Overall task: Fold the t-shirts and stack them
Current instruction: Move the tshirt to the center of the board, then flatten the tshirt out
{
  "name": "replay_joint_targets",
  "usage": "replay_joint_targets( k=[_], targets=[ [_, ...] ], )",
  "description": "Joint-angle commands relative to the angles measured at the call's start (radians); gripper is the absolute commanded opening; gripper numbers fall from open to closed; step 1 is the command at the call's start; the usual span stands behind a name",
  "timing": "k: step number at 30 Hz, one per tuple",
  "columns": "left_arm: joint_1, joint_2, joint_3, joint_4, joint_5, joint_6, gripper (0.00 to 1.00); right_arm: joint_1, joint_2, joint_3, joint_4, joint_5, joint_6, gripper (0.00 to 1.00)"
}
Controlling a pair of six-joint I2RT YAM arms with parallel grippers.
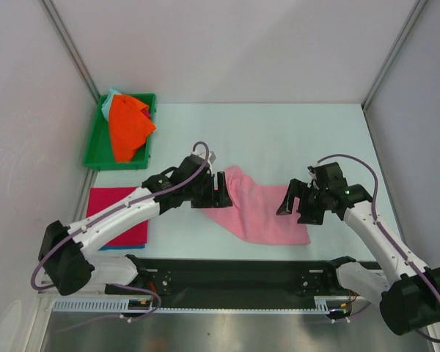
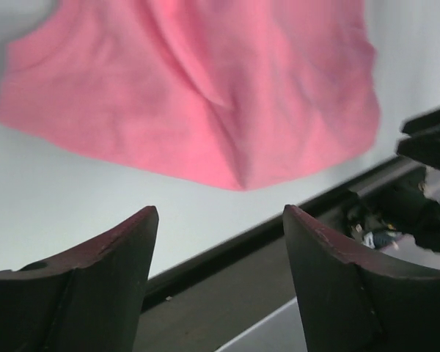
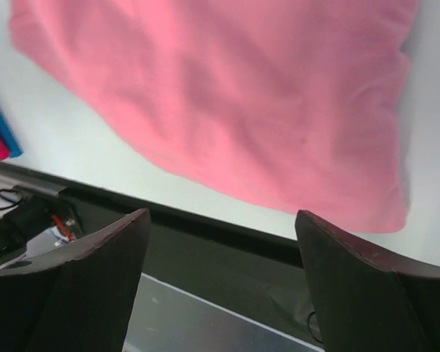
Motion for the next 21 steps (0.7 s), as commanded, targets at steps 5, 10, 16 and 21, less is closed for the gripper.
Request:
replay_joint_targets(
  k=[5, 10, 16, 21],
  targets=[
    [0.227, 0.101, 0.001, -0.042, -0.057, 0.165, 0.61, 0.005, 0.134, -0.024, 0.108, 0.162, -0.003, 0.68],
    [0.416, 0.197, -0.025, 0.044, 0.124, 0.266, 0.77, 0.029, 0.237, -0.009, 0.224, 0.003, -0.018, 0.67],
    [0.436, 0.388, 0.002, 0.159, 0.265, 0.316, 0.78, 0.167, 0.418, 0.138, 0.275, -0.006, -0.063, 0.84],
    [0.433, 0.444, 0.018, 0.205, 0.305, 0.310, 0.62, 0.184, 0.558, 0.322, 0.249, 0.061, -0.072, 0.84]
  ],
)
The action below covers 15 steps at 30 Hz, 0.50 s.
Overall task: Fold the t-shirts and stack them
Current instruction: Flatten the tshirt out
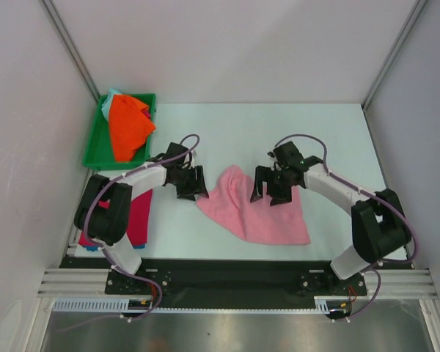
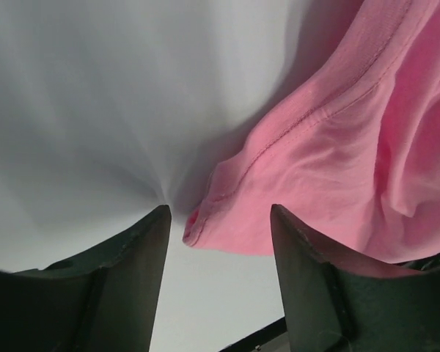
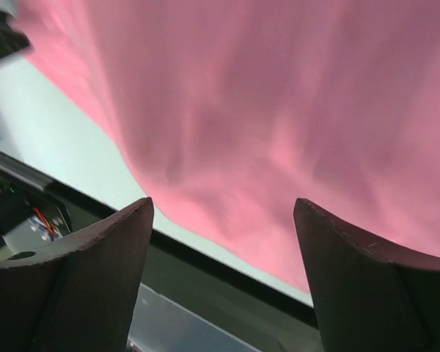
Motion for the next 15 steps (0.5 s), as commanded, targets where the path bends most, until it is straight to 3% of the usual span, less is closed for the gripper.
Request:
replay_joint_targets(
  k=[1, 8, 11, 15],
  targets=[
    [-0.003, 0.011, 0.031, 0.080, 0.078, 0.038, 0.62, 0.001, 0.100, 0.149, 0.006, 0.045, -0.028, 0.83],
    [-0.002, 0.035, 0.040, 0.068, 0.073, 0.052, 0.27, 0.057, 0.197, 0.408, -0.086, 0.204, -0.057, 0.68],
    [-0.002, 0.039, 0.027, 0.079, 0.078, 0.050, 0.29, 0.103, 0.221, 0.486, -0.054, 0.217, -0.022, 0.67],
    [-0.002, 0.062, 0.024, 0.083, 0.079, 0.050, 0.34, 0.157, 0.368, 0.621, -0.081, 0.276, 0.117, 0.67]
  ],
)
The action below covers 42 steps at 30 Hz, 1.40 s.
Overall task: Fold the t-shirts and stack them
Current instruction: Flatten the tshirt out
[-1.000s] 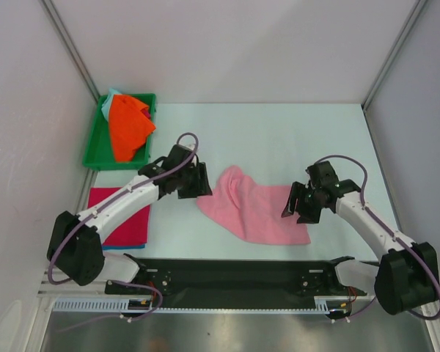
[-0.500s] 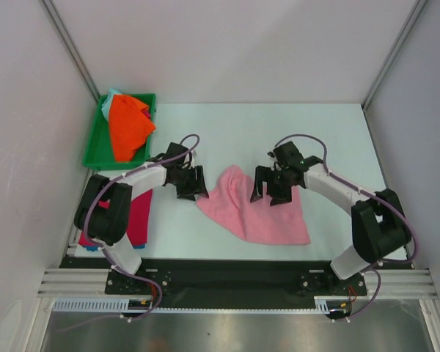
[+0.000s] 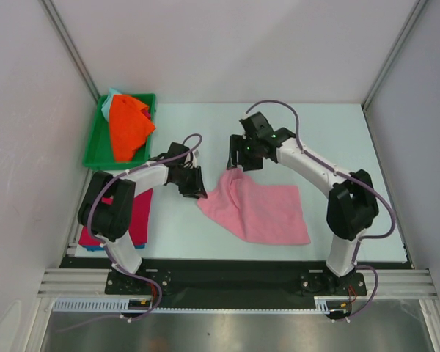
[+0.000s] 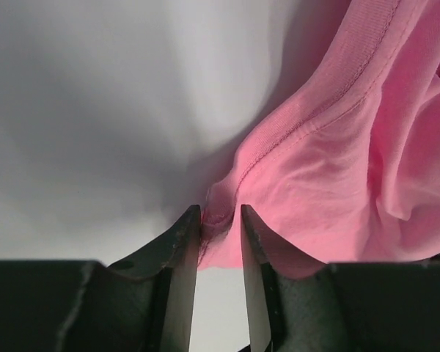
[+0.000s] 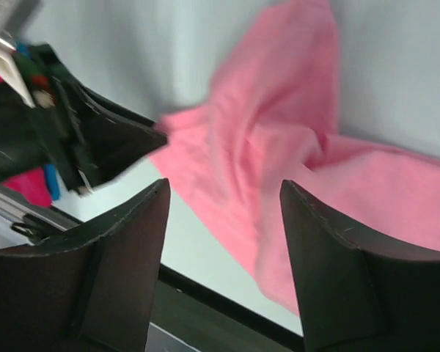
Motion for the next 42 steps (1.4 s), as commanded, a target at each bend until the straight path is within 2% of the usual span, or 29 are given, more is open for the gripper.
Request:
replay_joint_targets(
  k=[1, 4, 5, 6, 8, 13, 20, 23, 24, 25, 29, 32, 35, 38, 41, 42],
  targets=[
    [-0.002, 0.011, -0.003, 0.039, 0.031, 0.015, 0.34, 0.041, 0.121, 0.120, -0.030, 0.086, 0.123, 0.65],
    [-0.002, 0.005, -0.023, 0.056, 0.039, 0.015, 0.31, 0.073, 0.224, 0.226, -0.069, 0.086, 0.213, 0.59],
    [-0.002, 0.000, -0.028, 0.057, 0.037, 0.015, 0.22, 0.078, 0.253, 0.249, -0.083, 0.092, 0.249, 0.59],
    [-0.001, -0.013, -0.038, 0.063, 0.037, 0.014, 0.18, 0.084, 0.273, 0.295, -0.101, 0.102, 0.270, 0.48],
    [-0.001, -0.032, -0.052, 0.072, 0.040, 0.006, 0.16, 0.096, 0.331, 0.334, -0.159, 0.144, 0.295, 0.43],
    [-0.002, -0.075, -0.097, 0.111, 0.054, -0.014, 0.15, 0.125, 0.388, 0.381, -0.193, 0.204, 0.324, 0.43],
    [-0.002, -0.101, -0.141, 0.155, 0.086, -0.041, 0.12, 0.144, 0.425, 0.348, -0.166, 0.216, 0.359, 0.41],
    [-0.001, -0.124, -0.150, 0.155, 0.091, -0.043, 0.11, 0.144, 0.431, 0.363, -0.135, 0.228, 0.341, 0.23],
    [-0.002, -0.130, -0.149, 0.146, 0.091, -0.042, 0.10, 0.141, 0.437, 0.375, -0.129, 0.227, 0.335, 0.06],
    [-0.001, -0.139, -0.147, 0.140, 0.085, -0.042, 0.08, 0.139, 0.440, 0.389, -0.133, 0.224, 0.330, 0.00],
    [0.017, -0.217, -0.103, 0.056, 0.050, -0.042, 0.00, 0.142, 0.416, 0.495, -0.147, 0.245, 0.257, 0.00],
    [0.048, -0.332, -0.017, -0.044, -0.005, -0.029, 0.00, 0.144, 0.347, 0.562, -0.097, 0.268, 0.214, 0.00],
    [0.086, -0.438, 0.128, -0.163, -0.038, -0.019, 0.00, 0.142, 0.298, 0.668, -0.011, 0.222, 0.189, 0.00],
    [0.158, -0.546, 0.295, -0.228, 0.005, -0.014, 0.00, 0.147, 0.315, 0.908, 0.014, 0.156, 0.178, 0.00],
    [0.116, -0.593, 0.535, -0.335, -0.076, 0.036, 0.00, 0.160, 0.296, 1.059, 0.087, 0.080, 0.200, 0.00],
    [0.116, -0.621, 0.581, -0.305, -0.031, 0.025, 0.00, 0.167, 0.272, 1.059, 0.153, 0.067, 0.207, 0.00]
  ],
)
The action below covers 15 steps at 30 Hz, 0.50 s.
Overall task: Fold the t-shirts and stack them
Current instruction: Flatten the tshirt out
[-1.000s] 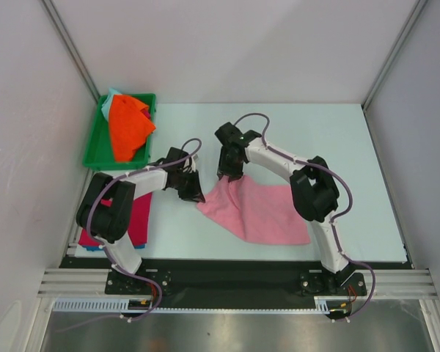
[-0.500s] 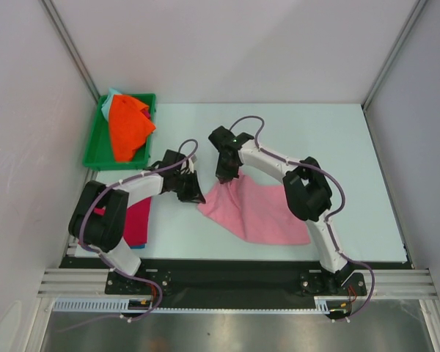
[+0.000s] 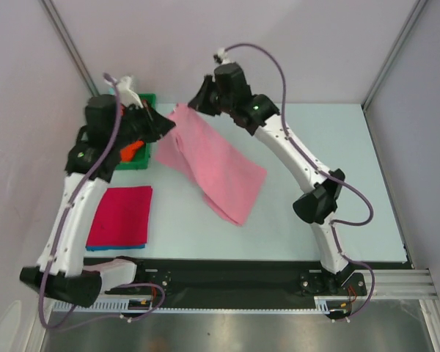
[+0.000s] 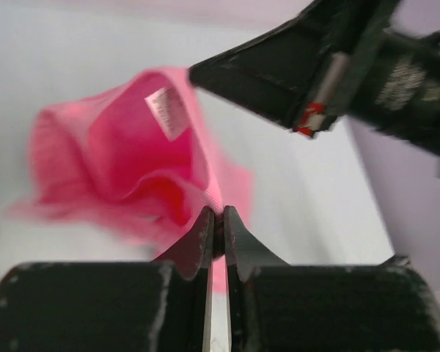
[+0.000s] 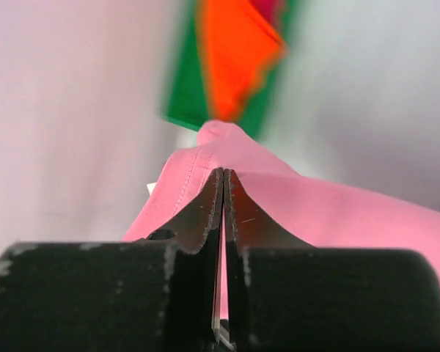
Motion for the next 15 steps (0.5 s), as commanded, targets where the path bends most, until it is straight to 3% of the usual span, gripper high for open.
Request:
replay_joint_targets(
  k=[1, 6, 8, 10, 12, 15],
  targets=[
    [-0.028, -0.160, 0.161, -0.038, 0.017, 0.021, 0.00, 0.026, -0.159, 0.091, 0.223, -0.075, 0.004, 0.00],
    [-0.028, -0.211, 0.339, 0.009, 0.089, -0.025, 0.00, 0.040, -0.396, -0.117, 0.306, 0.000, -0.003, 0.00],
    [-0.031, -0.253, 0.301, 0.083, 0.204, -0.120, 0.00, 0.037, -0.479, -0.270, 0.302, 0.055, -0.051, 0.00],
    [-0.052, -0.291, 0.136, 0.264, 0.252, -0.239, 0.00, 0.019, -0.608, -0.402, 0.299, 0.140, -0.063, 0.00],
    [-0.158, -0.310, -0.019, 0.350, 0.221, -0.287, 0.00, -0.026, -0.700, -0.628, 0.303, 0.173, -0.016, 0.00],
    [-0.406, -0.241, -0.041, 0.358, 0.088, -0.249, 0.00, -0.124, -0.865, -0.833, 0.261, 0.227, 0.029, 0.00]
  ],
)
